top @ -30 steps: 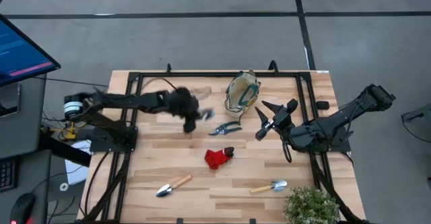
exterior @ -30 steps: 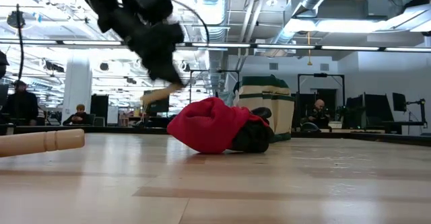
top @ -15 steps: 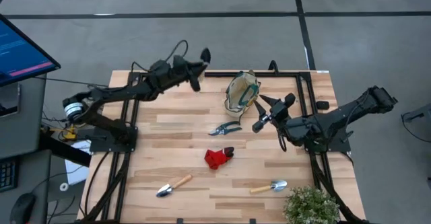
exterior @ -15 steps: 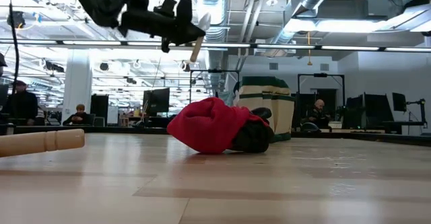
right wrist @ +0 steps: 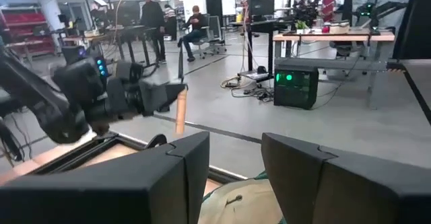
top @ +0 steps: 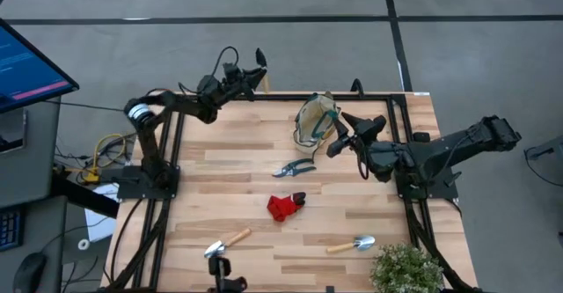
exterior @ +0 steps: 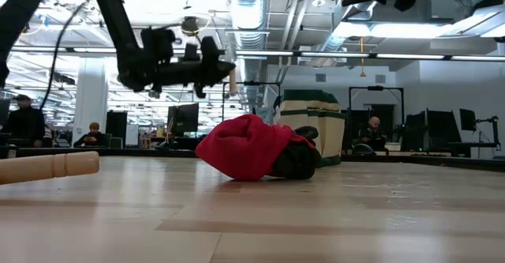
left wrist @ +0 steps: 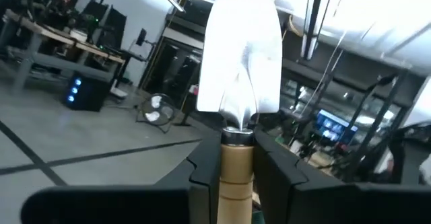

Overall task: Pick & Place Garden tools in Gardening bag
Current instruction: Put the trowel into the side pocket of the gardening bag

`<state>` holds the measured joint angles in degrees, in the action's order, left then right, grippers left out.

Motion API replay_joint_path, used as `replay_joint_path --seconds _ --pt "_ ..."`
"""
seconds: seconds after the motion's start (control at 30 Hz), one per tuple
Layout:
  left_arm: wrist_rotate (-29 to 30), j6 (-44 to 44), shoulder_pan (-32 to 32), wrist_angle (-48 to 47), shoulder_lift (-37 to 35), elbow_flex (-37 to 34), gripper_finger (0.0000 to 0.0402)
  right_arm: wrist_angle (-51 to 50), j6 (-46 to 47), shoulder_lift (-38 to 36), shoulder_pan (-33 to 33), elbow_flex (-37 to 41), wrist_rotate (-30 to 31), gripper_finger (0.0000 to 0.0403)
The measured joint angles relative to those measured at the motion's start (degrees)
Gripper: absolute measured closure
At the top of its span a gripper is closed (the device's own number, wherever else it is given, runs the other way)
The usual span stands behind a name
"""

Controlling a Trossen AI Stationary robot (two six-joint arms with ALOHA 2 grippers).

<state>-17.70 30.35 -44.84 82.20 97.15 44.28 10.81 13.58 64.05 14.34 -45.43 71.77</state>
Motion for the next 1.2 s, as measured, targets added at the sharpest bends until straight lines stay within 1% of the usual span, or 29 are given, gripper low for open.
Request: replay_joint_path --seconds 0.03,0.13,0.3,0.4,0.7,0.93,1.2 --pt "-0.2 0.5 -0.1 1.7 1.5 0.3 0.0339 0.2 0.0 0.0 -0.2 0.0 0.0 0.0274" --pt "-3.5 2.5 0.3 3.7 5.3 3.3 0.0339 0.4 0.0 0.0 -1.0 0.0 0.0 0.0275" --pt "-9.7 3.0 2.6 4.3 10.4 11.4 0.0339 1.8 0.0 0.0 -2.2 0.0 0.0 0.0275" --pt "-12.2 3.0 3.6 3.9 13.0 14.8 0.0339 2.1 0.0 0.0 -2.6 0.0 0.0 0.0275" --pt "-12.6 1.7 4.9 3.7 19.2 18.6 0.0339 3.1 0.0 0.0 -2.6 0.0 0.0 0.0275" --pt "-14.0 1.7 7.2 3.9 21.8 23.0 0.034 5.1 0.0 0.0 -2.7 0.0 0.0 0.0275" --pt "-13.7 1.9 8.3 3.8 23.7 25.0 0.034 6.8 0.0 0.0 -3.2 0.0 0.0 0.0275"
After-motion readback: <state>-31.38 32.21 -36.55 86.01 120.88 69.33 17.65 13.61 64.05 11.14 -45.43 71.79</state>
